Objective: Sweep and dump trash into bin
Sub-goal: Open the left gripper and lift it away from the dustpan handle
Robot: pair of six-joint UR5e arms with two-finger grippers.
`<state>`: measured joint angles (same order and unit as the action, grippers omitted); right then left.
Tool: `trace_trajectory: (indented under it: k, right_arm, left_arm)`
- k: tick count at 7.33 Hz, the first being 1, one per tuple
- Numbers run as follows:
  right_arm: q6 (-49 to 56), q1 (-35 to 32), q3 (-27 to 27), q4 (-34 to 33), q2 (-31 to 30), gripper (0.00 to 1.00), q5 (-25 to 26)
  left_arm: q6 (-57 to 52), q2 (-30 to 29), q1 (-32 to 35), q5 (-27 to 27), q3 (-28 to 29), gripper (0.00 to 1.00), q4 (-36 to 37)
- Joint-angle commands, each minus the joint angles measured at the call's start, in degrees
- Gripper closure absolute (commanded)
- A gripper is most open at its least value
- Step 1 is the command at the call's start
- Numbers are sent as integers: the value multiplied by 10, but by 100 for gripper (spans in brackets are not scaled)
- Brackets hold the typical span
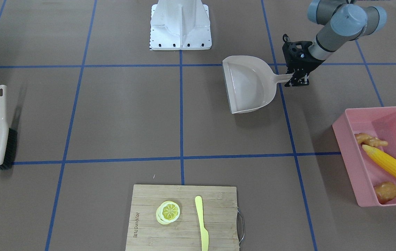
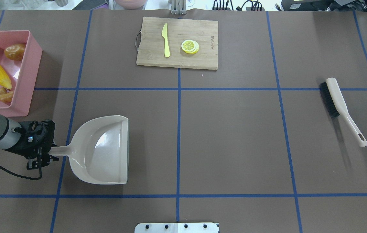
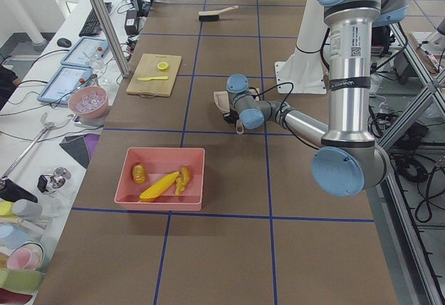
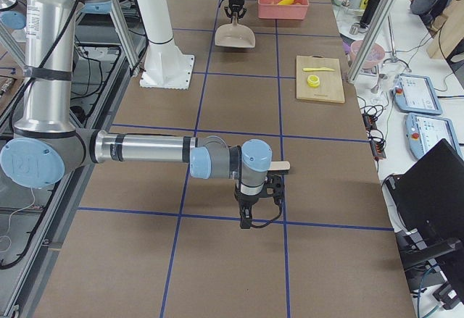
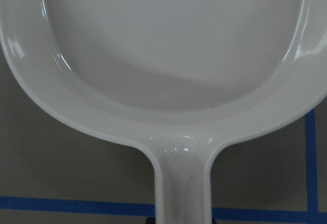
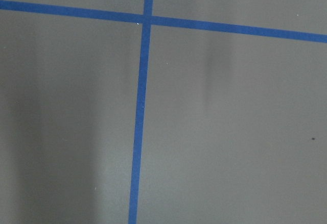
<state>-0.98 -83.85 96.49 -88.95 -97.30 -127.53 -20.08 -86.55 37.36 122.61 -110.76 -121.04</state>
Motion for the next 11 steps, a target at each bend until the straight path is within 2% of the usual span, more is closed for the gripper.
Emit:
trace_trajectory:
  k: [1,2,3,7,8,10,11]
  right_arm:
    - [-1,0,0,0,0,0,0]
    - [-1,0,0,1,0,0,0]
    - [0,0,0,10,0,0,0]
    - [0,0,0,11,-1,0,-1]
    - [0,0,0,11,-1,0,-1]
    - [0,0,-2,11,-1,0,0]
    - [0,0,-2,11,-1,0,0]
  left_arm:
    - [1,0,-11,0,-1,44,-2]
    - [0,1,-12,1,-3,20,-2]
    - [-1,1,-12,1,-3,2,-4]
    - [5,16,2,8,-28,2,-8]
    - [29,15,43,7,-35,2,-7]
    - [186,12,124,7,-70,2,2]
    - [211,9,156,6,-70,2,9]
